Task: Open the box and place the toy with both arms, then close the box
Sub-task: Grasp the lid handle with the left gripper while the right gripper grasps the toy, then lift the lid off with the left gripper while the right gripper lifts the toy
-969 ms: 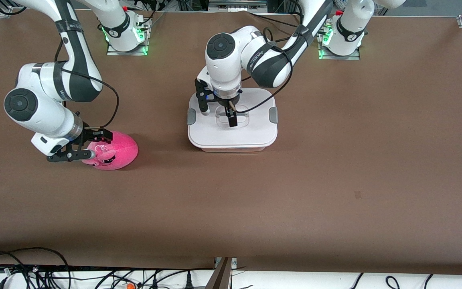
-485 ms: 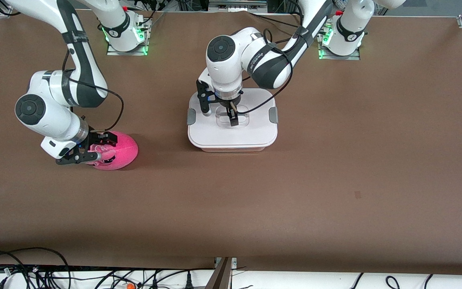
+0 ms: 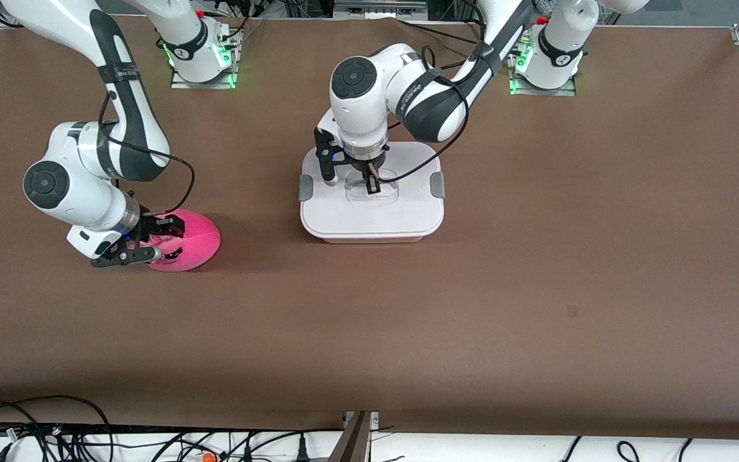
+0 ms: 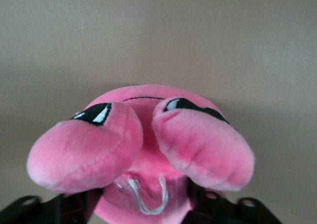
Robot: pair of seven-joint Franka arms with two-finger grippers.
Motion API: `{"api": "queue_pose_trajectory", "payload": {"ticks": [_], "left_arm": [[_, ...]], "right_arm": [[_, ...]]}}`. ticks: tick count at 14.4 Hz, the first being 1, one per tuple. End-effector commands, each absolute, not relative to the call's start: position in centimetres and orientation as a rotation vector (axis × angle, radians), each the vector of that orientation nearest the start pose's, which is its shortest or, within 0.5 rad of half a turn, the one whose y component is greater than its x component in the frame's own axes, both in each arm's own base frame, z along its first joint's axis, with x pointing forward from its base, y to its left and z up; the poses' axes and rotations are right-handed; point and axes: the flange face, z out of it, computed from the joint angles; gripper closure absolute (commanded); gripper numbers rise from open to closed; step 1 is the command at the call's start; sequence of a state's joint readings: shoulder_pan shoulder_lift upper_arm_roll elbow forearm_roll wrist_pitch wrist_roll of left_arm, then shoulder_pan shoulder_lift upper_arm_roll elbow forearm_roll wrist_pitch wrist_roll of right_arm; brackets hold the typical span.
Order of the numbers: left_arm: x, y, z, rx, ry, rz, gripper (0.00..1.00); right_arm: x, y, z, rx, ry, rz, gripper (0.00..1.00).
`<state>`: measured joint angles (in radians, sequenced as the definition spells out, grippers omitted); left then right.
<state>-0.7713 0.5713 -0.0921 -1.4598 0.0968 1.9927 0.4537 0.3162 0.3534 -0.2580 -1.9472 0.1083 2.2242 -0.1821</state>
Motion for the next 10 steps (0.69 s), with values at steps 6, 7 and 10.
{"api": "queue_pose_trajectory", "payload": {"ticks": [6,7,10], "left_arm": [[47.1,-52.0,38.4,-2.424,1.912,0.032,1.0],[46.9,-52.0,39.2,-2.425,1.911,0.04,1.0],[47.4,-51.1,40.7,-2.433,1.896,0.061,1.0]], "right_arm": [[61.2,4.3,30.6,-3.095,-0.408,0.072,1.0],[61.6,4.3,31.1,-3.088,-0.459,0.054,1.0],[62.4,4.6,33.0,-3.076,-0.518,0.027,1.0]]}}
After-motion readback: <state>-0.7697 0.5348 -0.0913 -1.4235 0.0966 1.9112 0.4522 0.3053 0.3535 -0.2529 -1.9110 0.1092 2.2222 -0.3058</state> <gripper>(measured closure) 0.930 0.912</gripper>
